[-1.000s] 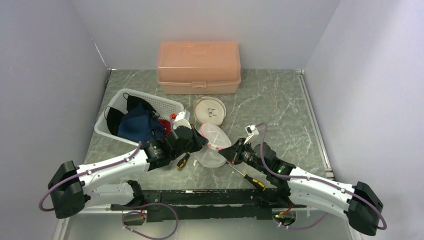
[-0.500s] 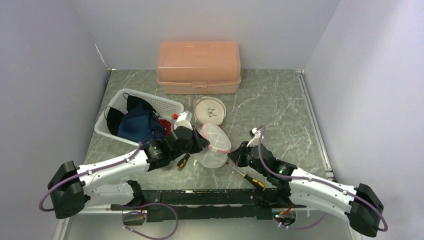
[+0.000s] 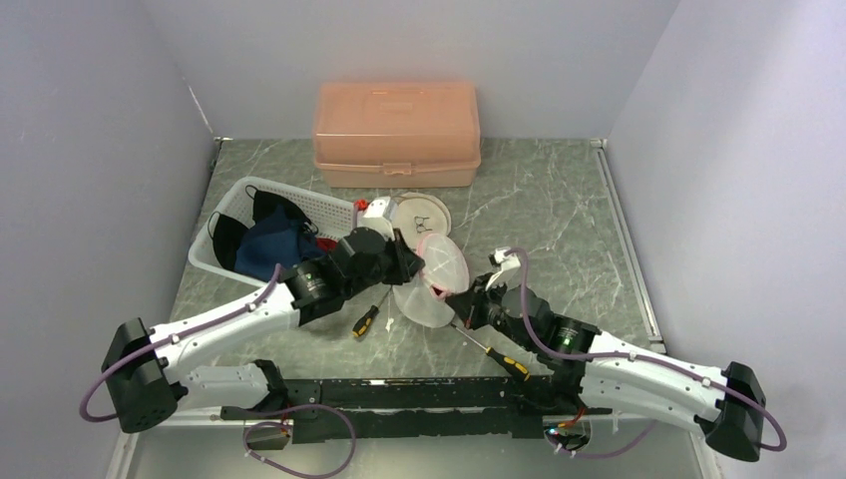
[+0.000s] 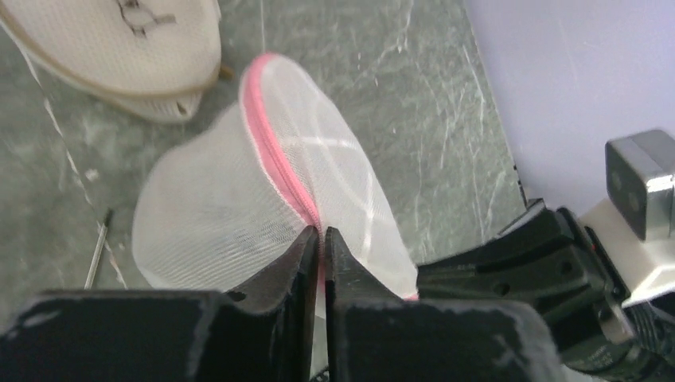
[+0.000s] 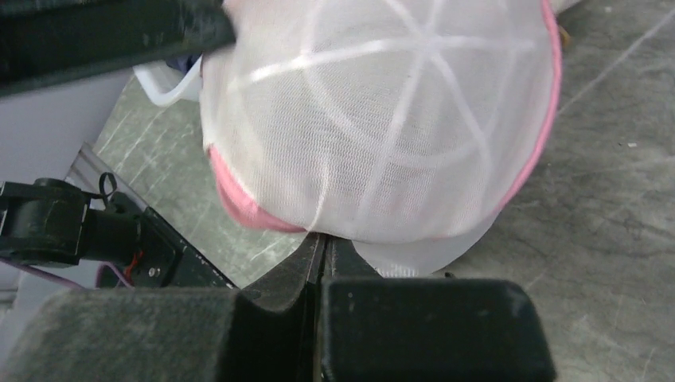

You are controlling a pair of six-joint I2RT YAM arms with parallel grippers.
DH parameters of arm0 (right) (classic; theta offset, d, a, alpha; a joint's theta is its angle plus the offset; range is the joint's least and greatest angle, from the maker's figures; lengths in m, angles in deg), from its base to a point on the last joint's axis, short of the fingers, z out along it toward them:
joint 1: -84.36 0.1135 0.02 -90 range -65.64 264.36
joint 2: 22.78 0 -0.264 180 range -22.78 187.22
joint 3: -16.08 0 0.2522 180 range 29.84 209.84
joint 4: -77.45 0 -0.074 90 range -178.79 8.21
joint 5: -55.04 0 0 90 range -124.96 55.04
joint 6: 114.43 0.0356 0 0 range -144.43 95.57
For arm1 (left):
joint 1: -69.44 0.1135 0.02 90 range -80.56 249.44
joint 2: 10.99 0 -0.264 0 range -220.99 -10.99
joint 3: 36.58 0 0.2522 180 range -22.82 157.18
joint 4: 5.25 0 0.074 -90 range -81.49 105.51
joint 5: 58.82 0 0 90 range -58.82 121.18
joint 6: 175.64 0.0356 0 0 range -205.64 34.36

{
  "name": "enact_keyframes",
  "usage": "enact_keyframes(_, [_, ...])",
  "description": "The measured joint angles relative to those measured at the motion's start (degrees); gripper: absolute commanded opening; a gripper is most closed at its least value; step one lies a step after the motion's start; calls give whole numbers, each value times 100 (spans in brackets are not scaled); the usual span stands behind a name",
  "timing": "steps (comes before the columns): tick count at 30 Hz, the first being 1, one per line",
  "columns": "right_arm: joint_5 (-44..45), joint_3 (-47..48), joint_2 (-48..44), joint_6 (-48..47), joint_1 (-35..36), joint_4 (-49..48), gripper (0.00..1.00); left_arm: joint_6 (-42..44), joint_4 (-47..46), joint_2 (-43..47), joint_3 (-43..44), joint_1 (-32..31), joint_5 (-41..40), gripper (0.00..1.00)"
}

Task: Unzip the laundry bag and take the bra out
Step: Unzip the laundry bag at the center of the board.

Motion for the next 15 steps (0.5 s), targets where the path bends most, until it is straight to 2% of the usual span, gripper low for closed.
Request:
enact_keyframes(3, [105,114,162,-101,166,-83,0,238,142,-48,345,306,179,68])
enact_keyframes(6, [168,116,341,-118,225,-109,0,275,350,-66,494,557,245,82])
enact_keyframes(8, [197,116,411,-118,225,-111,0,214,570,-22,487,638,234,89])
enact_keyframes(15, [317,50,448,-118,225,-201,0,-750,1217,881,-249,643,313,93])
